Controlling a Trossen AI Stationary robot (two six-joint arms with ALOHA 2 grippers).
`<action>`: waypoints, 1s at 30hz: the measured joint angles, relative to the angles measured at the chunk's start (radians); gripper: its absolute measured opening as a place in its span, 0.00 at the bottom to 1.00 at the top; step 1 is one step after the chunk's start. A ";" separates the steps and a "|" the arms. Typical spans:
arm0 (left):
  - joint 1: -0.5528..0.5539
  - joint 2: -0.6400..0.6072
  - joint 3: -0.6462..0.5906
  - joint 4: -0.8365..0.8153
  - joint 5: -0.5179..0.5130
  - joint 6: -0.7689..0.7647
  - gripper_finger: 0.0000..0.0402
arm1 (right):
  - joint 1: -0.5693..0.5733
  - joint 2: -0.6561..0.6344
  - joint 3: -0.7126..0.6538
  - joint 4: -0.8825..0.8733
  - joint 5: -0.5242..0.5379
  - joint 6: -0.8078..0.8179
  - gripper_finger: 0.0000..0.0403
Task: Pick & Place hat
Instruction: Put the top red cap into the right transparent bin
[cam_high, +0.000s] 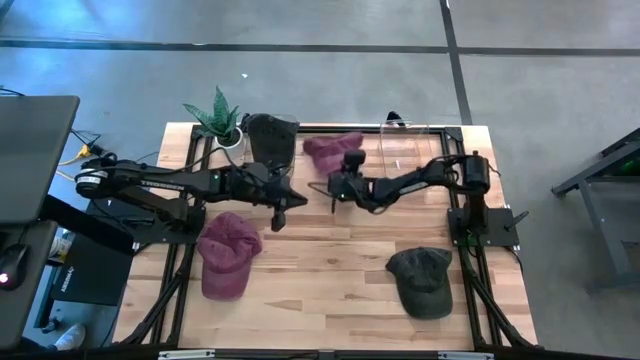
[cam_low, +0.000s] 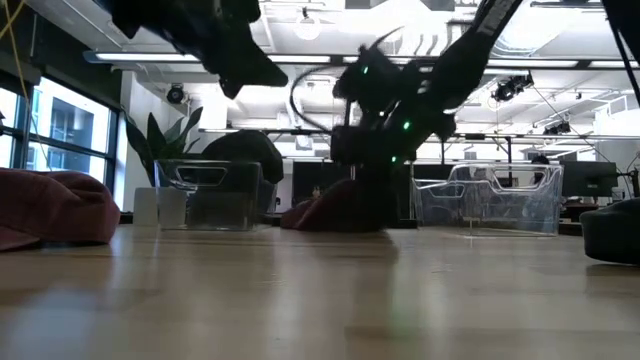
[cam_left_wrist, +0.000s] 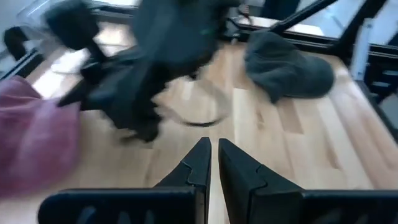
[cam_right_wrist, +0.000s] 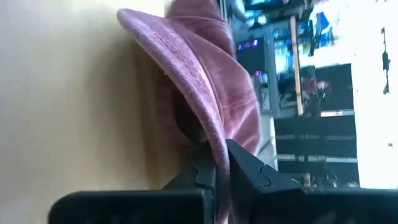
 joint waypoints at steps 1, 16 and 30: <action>0.000 0.001 -0.001 0.011 -0.011 0.000 0.06 | 0.022 -0.011 -0.009 -0.001 0.014 0.006 0.02; 0.001 0.111 -0.001 0.429 0.088 -0.035 0.06 | 0.378 -0.328 -0.229 -0.018 0.637 0.058 0.01; 0.097 0.426 0.000 0.725 0.242 -0.431 0.34 | 0.452 -0.410 -0.324 0.015 0.648 0.151 0.01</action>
